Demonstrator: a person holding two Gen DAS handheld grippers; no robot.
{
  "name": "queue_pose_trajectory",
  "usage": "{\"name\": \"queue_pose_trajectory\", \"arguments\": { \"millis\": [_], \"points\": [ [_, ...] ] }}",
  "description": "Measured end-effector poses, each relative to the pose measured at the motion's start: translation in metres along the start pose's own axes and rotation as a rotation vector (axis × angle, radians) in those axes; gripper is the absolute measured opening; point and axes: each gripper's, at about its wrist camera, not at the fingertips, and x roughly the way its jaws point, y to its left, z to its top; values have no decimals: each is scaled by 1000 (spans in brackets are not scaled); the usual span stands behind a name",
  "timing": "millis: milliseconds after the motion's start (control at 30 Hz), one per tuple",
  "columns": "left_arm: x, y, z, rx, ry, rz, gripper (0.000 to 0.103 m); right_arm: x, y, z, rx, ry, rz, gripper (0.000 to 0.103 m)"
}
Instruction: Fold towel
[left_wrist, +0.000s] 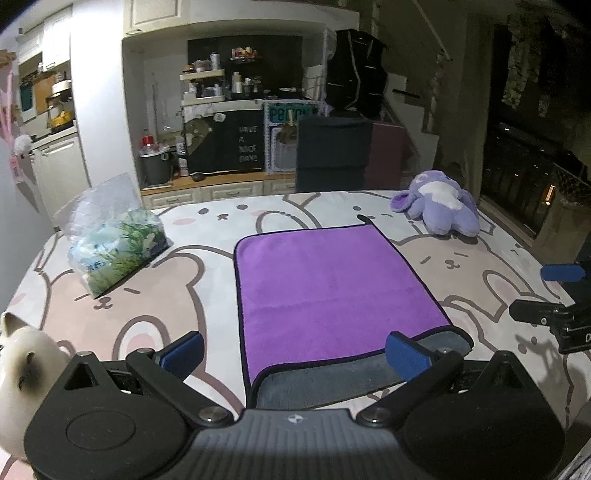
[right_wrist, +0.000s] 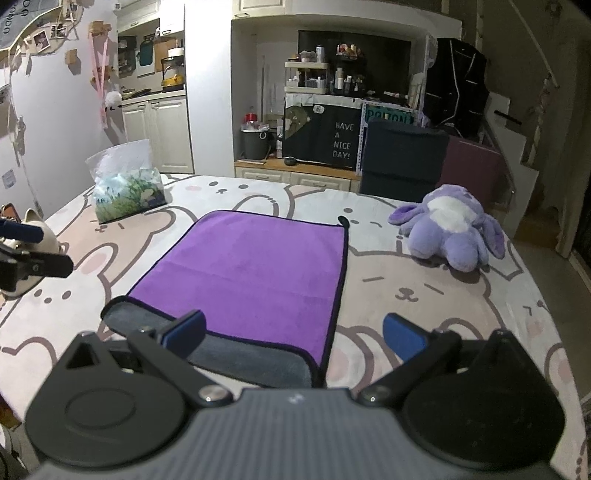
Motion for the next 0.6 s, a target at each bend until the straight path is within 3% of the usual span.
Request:
{"name": "queue_pose_trajectory", "arguments": {
  "millis": [333, 600],
  "points": [
    [40, 25, -5, -3, 41, -74, 99, 36, -12, -5, -1, 20, 67, 103],
    [62, 42, -15, 0, 60, -139, 96, 63, -38, -6, 59, 17, 183, 103]
  ]
}}
